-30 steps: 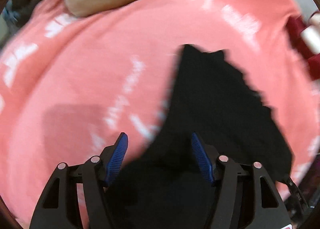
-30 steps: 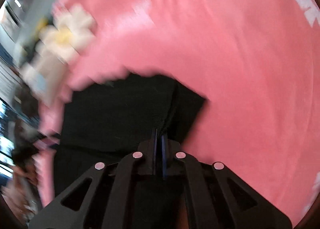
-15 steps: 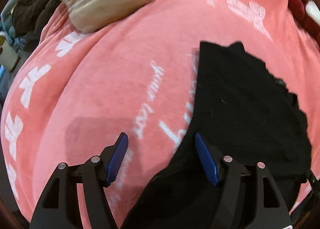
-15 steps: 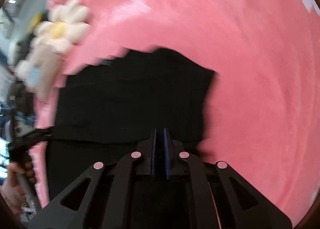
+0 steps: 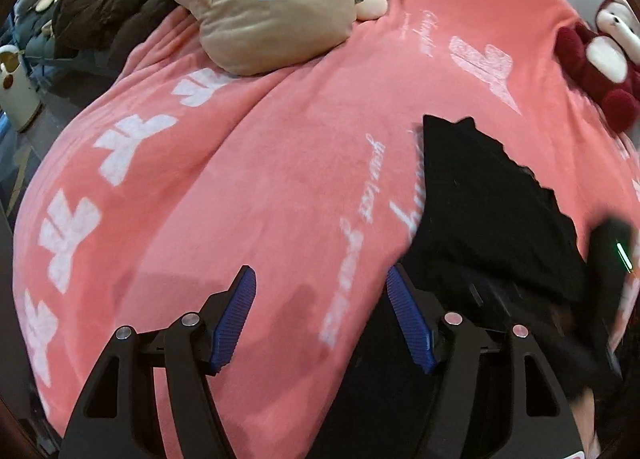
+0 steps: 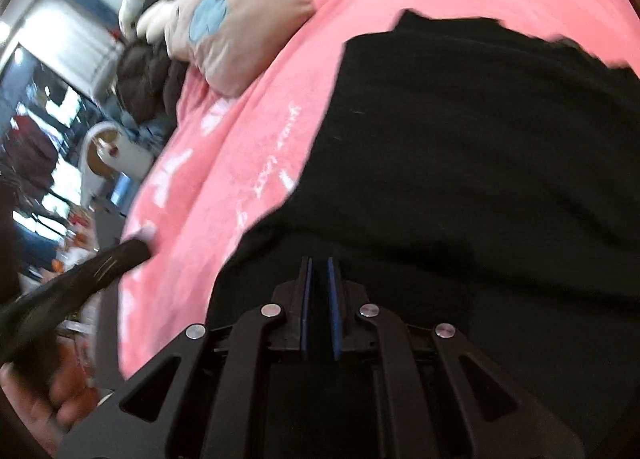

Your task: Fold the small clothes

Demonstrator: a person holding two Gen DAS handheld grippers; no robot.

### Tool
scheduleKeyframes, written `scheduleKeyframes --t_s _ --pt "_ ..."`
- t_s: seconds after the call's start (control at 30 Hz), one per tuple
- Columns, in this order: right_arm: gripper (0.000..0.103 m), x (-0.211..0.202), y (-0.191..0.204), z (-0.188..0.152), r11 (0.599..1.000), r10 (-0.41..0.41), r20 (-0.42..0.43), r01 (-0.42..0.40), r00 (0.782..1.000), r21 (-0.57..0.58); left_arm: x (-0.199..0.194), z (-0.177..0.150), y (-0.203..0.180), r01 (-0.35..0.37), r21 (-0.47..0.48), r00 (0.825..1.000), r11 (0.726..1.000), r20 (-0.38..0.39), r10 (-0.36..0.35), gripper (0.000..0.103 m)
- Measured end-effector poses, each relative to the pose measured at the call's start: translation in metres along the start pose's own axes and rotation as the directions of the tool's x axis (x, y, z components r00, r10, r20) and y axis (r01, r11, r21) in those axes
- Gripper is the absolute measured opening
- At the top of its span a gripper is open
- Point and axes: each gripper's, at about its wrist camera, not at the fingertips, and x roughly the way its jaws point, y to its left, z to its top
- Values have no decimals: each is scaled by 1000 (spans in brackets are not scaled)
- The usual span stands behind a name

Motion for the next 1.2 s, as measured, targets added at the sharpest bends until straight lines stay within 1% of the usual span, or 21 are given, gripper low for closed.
scheduleKeyframes --t_s 0.17,0.23,0.27,0.33,0.4,0.5,0.53,0.6,0.67,0.73,0.8,0.83,0.87,0.9,0.93,0.97,1.0,1.1,1.13,1.17,1.2 --pt "11 37 54 34 992 -60 -10 59 998 -107 -12 -30 20 47 -27 998 999 -41 -48 68" --pt "14 57 81 34 983 -24 -52 14 998 -182 -10 -42 24 56 -34 995 998 -79 -59 68" --pt "14 66 90 31 973 -42 -72 25 997 -230 -9 -47 24 63 -38 994 997 -91 -66 68" --pt "14 84 117 21 930 -143 -74 108 987 -351 -7 -54 25 67 -40 992 997 -107 -71 68" --pt "13 65 115 13 956 -61 -47 45 997 -290 -7 -58 23 50 -30 992 998 -116 -53 68" --pt "13 8 73 -1 995 9 60 -3 998 -96 -11 -59 24 56 -13 993 998 -104 -57 68" --pt "13 -16 51 -9 999 -12 103 17 995 -39 -11 -58 24 63 -8 993 998 -103 -64 68" --pt "14 -55 9 -27 994 -107 161 100 981 51 -10 -54 21 66 -4 993 998 -98 -66 68" --pt "14 -99 -49 -46 963 -249 192 221 949 157 -8 -46 8 93 11 993 996 -80 -91 68" --pt "14 -136 -109 -56 912 -363 182 308 914 273 -7 -35 -10 129 24 990 991 -64 -127 68" --pt "14 -157 -152 -58 882 -394 174 319 903 346 -6 -19 -34 180 28 983 983 -36 -179 68" --pt "14 -164 -167 -59 882 -391 167 317 905 348 -3 -12 -45 192 23 981 981 -28 -191 69" --pt "14 -161 -185 -59 885 -386 130 326 913 332 3 -1 -60 222 10 975 975 -26 -222 72" --pt "13 -149 -206 -61 874 -406 54 370 912 316 9 6 -68 235 -2 972 972 -27 -234 73" --pt "8 -144 -225 -65 868 -404 28 373 915 329 19 14 -78 227 -32 973 973 -31 -228 74" --pt "8 -148 -228 -62 867 -386 57 341 921 364 27 20 -83 228 -47 973 973 -40 -230 74" --pt "8 -157 -232 -59 846 -403 49 352 914 401 41 29 -91 225 -65 971 972 -66 -229 74" --pt "36 -180 -219 -46 858 -408 138 328 902 394 62 44 -97 200 -107 973 974 -91 -210 74" --pt "59 -181 -217 -41 856 -428 144 349 892 382 66 47 -98 190 -109 975 976 -93 -200 74" --pt "63 -177 -217 -36 849 -447 135 372 884 374 73 50 -98 180 -95 977 979 -99 -189 74" --pt "63 -171 -221 -33 850 -451 114 387 885 358 79 51 -101 156 -74 981 985 -107 -163 74"
